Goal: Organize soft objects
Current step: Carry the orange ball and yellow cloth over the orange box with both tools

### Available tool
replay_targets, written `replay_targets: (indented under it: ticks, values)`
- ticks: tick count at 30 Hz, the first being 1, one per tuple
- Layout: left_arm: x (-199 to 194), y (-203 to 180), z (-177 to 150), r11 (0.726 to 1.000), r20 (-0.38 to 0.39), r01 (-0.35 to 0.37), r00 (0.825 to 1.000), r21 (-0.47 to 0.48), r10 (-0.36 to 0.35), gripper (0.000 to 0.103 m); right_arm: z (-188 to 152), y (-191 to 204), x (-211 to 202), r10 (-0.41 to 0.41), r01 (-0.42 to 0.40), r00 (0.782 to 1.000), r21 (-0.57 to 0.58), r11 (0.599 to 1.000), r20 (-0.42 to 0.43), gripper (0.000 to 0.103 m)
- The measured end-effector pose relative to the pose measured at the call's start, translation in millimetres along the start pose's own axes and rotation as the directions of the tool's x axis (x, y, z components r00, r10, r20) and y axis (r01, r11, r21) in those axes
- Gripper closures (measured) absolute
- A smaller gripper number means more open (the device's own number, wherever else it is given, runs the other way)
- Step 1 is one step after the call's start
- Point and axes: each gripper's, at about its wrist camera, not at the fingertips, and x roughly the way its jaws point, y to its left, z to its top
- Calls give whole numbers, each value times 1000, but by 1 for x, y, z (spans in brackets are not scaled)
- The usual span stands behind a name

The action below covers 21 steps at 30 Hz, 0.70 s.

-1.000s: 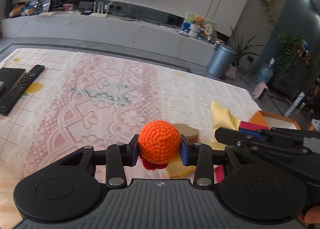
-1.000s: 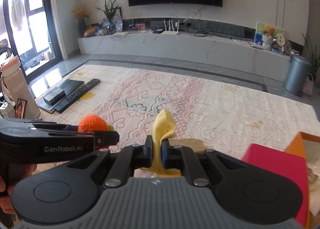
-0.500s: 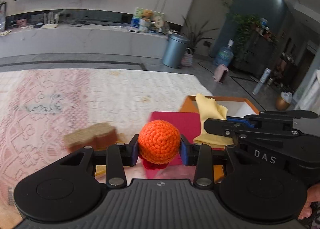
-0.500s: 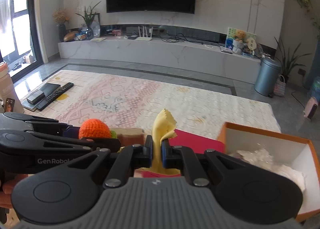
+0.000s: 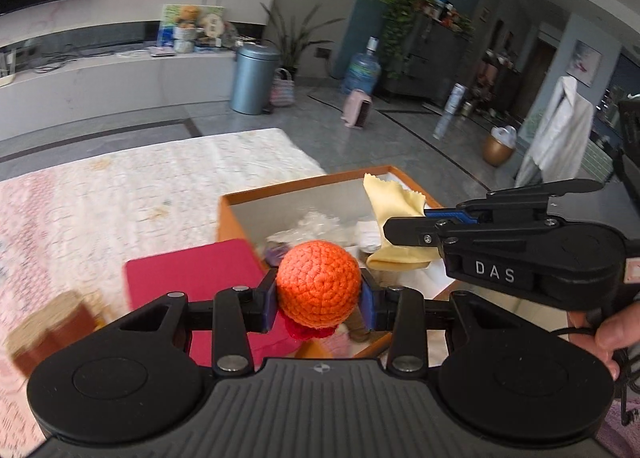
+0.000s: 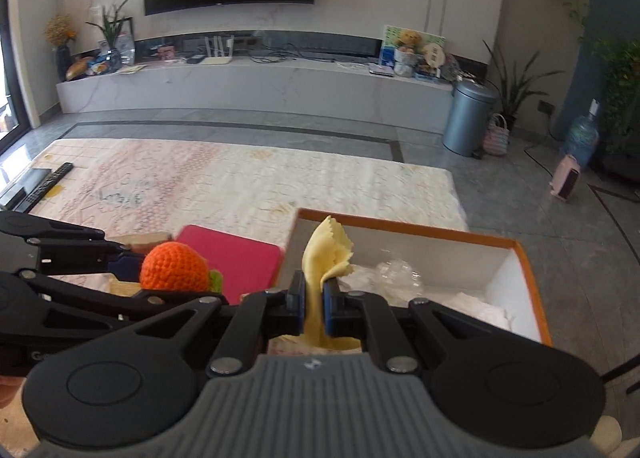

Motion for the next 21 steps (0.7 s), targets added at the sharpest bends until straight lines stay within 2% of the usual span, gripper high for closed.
replay_targets:
  ticks: [5,8,11,13,21]
  values:
    - [28,0,18,999,-41,45,998,-3,-45,58,-2,-46,14,2,6,998,131,991,-60,96]
    - [47,-8,21,999,-87,41,995,33,-38,58,-5,-65,29,23,-3,995,195,981,-99,96]
    - [65,-16,18,997,-142,48,989,67,-38,58,-11,-72,48,36,-1,987,213,977,-156,96]
    - [77,-22,15,995,-174,58,984,78,-44,58,-17,-73,63,2,39,980,197,980,-201,96]
    - [117,-38,8,987,-300,19,953,163,31,58,-35,-106,115,-43,153,914,246,957,-403,95]
